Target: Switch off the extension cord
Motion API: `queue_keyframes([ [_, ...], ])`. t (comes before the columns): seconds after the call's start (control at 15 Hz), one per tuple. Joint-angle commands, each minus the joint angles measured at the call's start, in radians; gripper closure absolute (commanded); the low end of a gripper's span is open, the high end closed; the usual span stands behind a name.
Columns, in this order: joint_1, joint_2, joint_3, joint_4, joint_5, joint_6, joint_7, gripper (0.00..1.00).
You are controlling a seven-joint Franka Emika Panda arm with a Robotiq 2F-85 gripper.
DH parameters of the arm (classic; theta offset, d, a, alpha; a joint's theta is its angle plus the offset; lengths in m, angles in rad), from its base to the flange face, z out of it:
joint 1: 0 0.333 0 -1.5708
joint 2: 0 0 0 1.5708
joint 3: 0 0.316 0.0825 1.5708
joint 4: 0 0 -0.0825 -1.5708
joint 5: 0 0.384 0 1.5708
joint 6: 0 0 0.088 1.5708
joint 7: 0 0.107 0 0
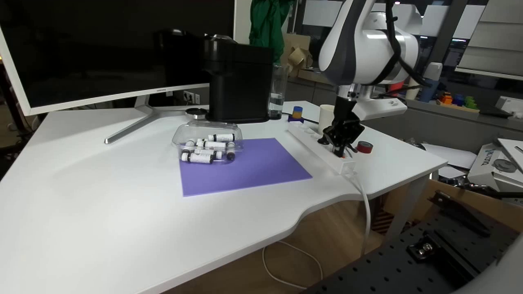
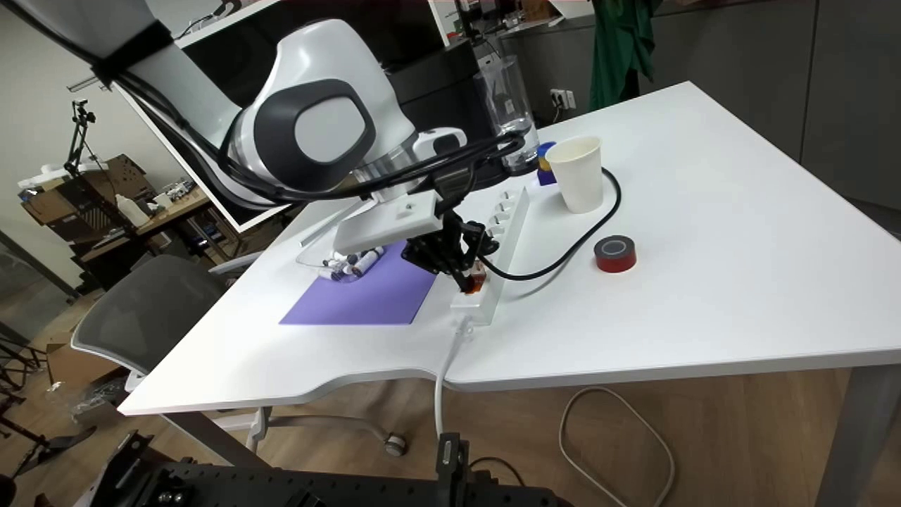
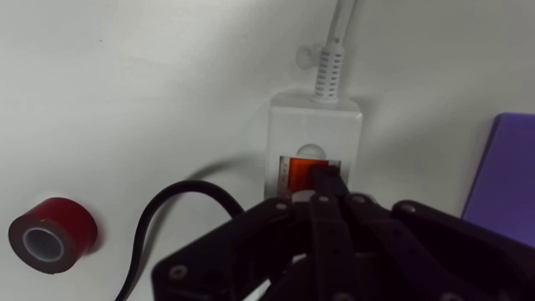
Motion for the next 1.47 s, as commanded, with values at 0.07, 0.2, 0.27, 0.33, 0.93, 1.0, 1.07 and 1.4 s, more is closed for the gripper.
queue_keyframes([
  [0.07,0.007,0.04,0.001,0.043,-0.012,-0.05,0.024,1.0],
  [0.2,0.01,-0.004,-0.002,0.018,-0.016,-0.059,0.02,1.0],
  [0.27,0.013,-0.036,-0.003,-0.003,-0.022,-0.051,0.016,1.0],
  [0.33,0.019,-0.058,-0.008,-0.017,-0.028,-0.046,0.018,1.0],
  [0.93,0.085,-0.337,-0.028,-0.137,-0.09,-0.153,0.04,0.53],
  [1.0,0.088,-0.358,-0.027,-0.135,-0.086,-0.196,0.046,0.46],
  [1.07,0.091,-0.376,-0.027,-0.133,-0.085,-0.229,0.06,0.39],
  [1.4,0.091,-0.419,-0.027,-0.126,-0.089,-0.312,0.135,0.07],
])
